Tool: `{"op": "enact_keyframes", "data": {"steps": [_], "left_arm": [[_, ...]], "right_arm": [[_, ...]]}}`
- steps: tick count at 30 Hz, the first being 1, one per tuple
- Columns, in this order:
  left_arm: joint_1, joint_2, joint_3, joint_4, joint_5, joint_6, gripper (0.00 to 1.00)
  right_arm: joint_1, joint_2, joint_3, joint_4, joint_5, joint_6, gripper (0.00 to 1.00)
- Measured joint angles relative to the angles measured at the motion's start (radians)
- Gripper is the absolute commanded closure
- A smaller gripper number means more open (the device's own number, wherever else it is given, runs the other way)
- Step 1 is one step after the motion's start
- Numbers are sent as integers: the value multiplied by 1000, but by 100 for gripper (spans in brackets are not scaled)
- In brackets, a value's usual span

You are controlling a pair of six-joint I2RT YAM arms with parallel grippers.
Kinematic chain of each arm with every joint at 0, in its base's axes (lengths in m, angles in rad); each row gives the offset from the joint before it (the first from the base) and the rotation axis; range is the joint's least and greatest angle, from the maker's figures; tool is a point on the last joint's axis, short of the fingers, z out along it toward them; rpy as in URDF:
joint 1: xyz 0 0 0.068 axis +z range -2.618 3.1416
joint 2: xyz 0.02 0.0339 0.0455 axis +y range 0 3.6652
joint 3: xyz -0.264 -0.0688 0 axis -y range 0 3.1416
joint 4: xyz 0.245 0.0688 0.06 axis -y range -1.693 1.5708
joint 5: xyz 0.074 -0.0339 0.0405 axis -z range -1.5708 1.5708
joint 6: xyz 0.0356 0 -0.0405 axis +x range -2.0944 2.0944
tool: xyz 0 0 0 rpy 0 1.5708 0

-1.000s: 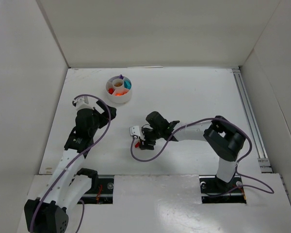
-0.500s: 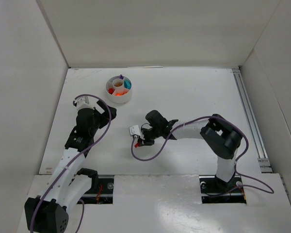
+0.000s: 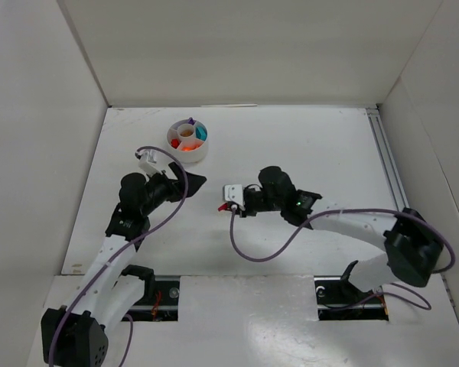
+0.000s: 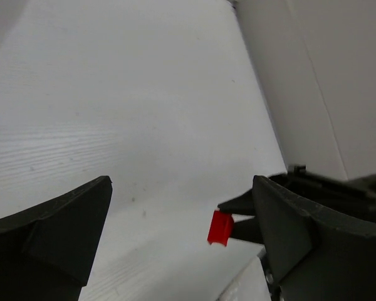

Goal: Sort the legos into containers by color

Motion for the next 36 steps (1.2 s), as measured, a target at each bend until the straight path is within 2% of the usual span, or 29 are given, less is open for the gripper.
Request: {"op": "enact_keyframes", "data": {"steps": [5, 6, 9, 14, 22, 24, 30, 31, 36], "left_arm": [[-2, 69, -27, 185, 258, -11, 22], [-4, 83, -31, 212, 299, -16, 28], [-24, 102, -35, 262, 378, -23, 30], [-74, 103, -37, 325, 441, -36, 30], [-106, 113, -37, 358, 439, -50, 30], [-108, 122, -37, 363, 432, -52, 34], [-143, 150, -28, 364, 410, -58, 48], [-146, 155, -23, 365, 408, -59, 56], [-151, 171, -6, 367, 405, -53, 79]], "right_arm": [[-33, -165, -43, 93, 38, 55, 90], [-39, -181, -48, 105, 44, 68, 90], [-44, -198, -50, 140, 50, 97, 89], [-44, -198, -56, 158, 50, 119, 89], [-43, -197, -56, 179, 44, 137, 88], [-42, -197, -55, 187, 41, 140, 88], [-14, -176, -47, 204, 18, 146, 88], [-8, -171, -45, 205, 17, 148, 88], [8, -165, -43, 209, 36, 152, 88]]}}
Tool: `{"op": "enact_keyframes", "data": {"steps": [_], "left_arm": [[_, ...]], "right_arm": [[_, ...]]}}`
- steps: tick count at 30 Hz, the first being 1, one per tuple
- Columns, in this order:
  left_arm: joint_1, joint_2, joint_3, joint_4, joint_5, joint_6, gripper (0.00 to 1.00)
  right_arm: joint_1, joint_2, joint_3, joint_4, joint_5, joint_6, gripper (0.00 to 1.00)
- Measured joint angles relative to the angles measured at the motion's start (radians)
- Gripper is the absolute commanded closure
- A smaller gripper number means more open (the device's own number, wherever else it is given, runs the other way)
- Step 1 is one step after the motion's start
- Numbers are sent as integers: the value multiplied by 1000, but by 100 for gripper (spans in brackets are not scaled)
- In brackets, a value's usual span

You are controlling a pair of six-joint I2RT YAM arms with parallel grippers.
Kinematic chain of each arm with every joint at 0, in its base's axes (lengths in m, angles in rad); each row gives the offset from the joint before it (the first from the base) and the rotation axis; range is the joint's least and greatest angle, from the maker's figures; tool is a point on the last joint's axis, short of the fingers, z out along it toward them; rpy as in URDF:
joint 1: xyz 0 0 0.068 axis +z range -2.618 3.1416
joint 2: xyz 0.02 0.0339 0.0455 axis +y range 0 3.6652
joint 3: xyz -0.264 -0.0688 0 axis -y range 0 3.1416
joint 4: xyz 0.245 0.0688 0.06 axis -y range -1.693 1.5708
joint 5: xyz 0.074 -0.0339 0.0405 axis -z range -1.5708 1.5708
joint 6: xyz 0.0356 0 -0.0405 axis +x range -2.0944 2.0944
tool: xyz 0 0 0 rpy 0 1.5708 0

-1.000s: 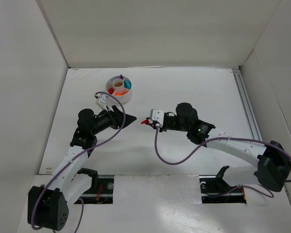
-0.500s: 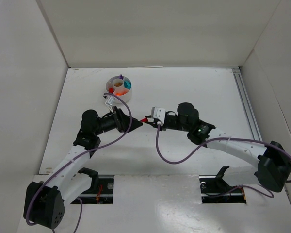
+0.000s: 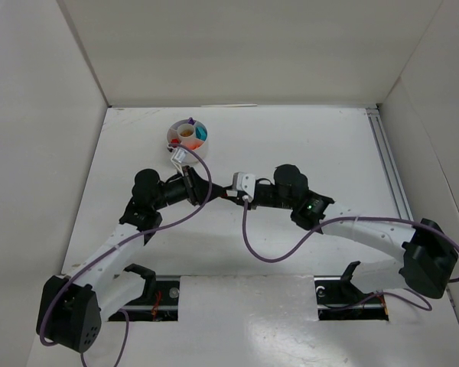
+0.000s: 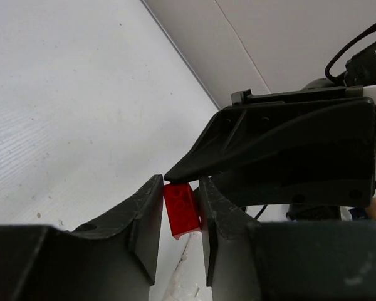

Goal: Sort the legos into containers by color

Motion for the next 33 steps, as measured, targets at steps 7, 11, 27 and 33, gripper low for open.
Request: {"op": "enact_keyframes", "data": {"steps": [7, 11, 27, 33], "left_arm": [[5, -6, 1, 2, -8, 8, 76], [5, -19, 1, 3, -10, 10, 94], [0, -66, 82, -126, -89, 18, 100], [-1, -50, 193, -269, -268, 61, 100]], "right_arm": [[1, -2, 2, 9, 48, 18, 88], [8, -11, 2, 13, 66, 32, 87], [17, -19, 3, 34, 141, 78, 32], [17, -18, 13, 11, 143, 75, 2]]}}
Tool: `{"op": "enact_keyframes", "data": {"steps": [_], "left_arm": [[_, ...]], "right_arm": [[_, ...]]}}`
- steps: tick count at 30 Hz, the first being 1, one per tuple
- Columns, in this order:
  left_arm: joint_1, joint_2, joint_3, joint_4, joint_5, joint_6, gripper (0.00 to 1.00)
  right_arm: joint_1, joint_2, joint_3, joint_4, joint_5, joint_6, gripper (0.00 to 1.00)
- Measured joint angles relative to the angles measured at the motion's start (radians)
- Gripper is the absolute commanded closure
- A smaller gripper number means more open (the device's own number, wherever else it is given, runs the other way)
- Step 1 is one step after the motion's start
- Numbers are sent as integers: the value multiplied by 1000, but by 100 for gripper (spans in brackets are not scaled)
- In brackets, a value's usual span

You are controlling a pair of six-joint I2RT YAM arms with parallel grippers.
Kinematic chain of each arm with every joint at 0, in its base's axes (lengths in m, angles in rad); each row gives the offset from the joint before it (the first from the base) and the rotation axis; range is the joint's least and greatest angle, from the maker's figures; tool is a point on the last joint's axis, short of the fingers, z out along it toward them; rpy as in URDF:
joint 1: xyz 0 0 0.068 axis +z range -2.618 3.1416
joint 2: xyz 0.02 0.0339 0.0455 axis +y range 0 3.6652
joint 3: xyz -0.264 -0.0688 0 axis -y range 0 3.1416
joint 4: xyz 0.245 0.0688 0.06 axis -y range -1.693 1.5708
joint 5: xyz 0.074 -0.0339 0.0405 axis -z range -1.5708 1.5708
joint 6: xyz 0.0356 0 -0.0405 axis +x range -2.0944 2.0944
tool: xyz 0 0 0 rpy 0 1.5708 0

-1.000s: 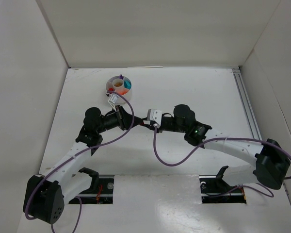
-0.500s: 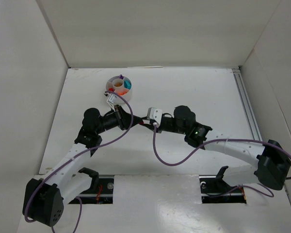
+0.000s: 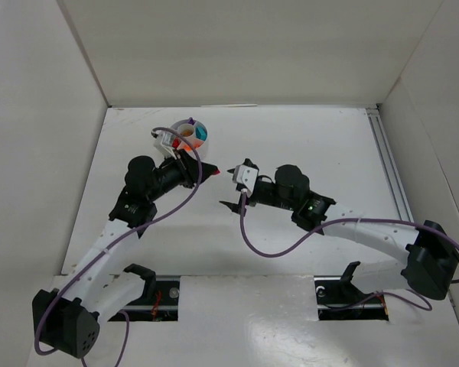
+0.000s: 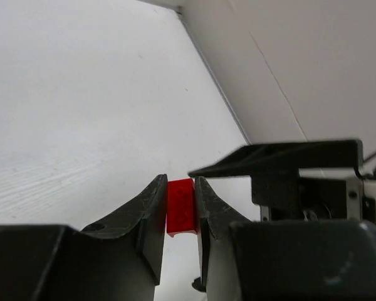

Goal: Sort the legos into containers by color

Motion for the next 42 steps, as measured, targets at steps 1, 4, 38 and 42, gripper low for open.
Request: {"op": "enact_keyframes", "data": {"steps": [1, 4, 38, 42], "left_arm": [[0, 13, 26, -25, -48, 13, 100], [13, 69, 97, -83, -170, 47, 100], [231, 930, 658, -225, -709, 211, 72], [231, 931, 659, -224, -710, 214, 60]], "right_arm": [[0, 0, 0, -6, 6, -1, 0], [0, -7, -2, -35, 44, -5, 0], [-341, -86, -83, -251, 102, 18, 0], [-346, -86, -83, -252, 90, 18, 0]]}}
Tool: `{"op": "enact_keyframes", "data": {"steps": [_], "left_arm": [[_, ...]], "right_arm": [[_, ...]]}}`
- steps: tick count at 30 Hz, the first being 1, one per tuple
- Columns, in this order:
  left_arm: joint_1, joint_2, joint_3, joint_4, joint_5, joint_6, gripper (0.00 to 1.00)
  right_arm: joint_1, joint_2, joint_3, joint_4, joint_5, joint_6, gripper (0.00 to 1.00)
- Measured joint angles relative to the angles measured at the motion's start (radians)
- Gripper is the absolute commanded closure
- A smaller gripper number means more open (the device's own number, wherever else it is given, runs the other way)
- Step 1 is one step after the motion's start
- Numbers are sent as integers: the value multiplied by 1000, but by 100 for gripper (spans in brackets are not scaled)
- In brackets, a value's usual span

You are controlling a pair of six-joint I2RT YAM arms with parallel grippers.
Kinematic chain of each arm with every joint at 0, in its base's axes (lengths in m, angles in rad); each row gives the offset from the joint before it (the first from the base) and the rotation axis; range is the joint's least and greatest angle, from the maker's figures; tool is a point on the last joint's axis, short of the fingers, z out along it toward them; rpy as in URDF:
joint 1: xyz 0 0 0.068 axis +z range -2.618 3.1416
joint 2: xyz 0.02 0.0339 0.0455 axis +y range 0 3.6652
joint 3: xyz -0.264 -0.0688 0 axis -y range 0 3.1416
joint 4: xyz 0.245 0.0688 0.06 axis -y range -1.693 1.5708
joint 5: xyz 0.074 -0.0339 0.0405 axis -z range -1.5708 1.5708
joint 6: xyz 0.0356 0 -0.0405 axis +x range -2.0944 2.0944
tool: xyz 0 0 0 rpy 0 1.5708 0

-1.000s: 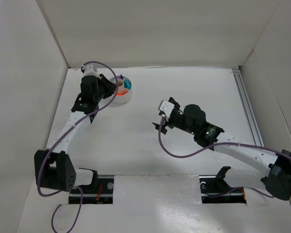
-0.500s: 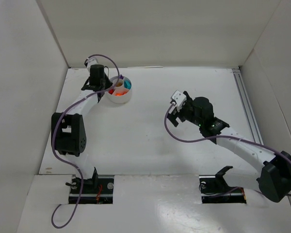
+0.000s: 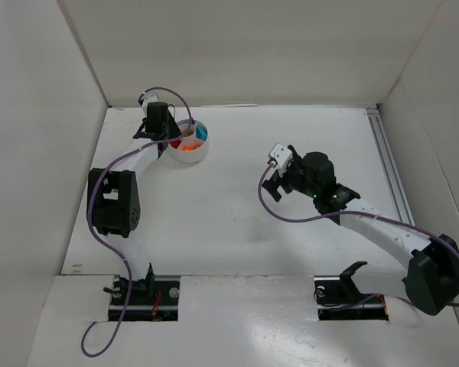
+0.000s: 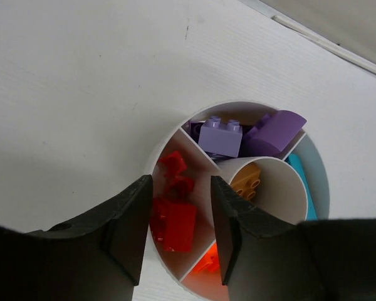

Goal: Sort the legos into containers by color

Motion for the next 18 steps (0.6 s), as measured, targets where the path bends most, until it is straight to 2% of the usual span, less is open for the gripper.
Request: {"op": "enact_keyframes", "data": {"steps": [3, 5, 7, 8, 13, 18], "left_arm": [[0, -2, 0, -2, -3, 3, 60], [0, -16, -2, -10, -2, 4, 50], [0, -60, -24, -11, -1, 4, 23], [0, -93, -48, -11, 1, 3, 0], [-15, -407, -216, -8, -4, -29, 0], [-99, -760, -391, -2, -14, -97, 0]], "right_arm": [[0, 0, 0, 0, -3, 0, 0], [0, -3, 0, -2, -4, 0, 0], [0, -16, 0, -8, -4, 0, 0], [0, -29, 0, -13, -4, 0, 0], [-6, -133, -18, -13, 4, 19, 0], [-14, -227, -68, -33, 20, 54, 0]]}}
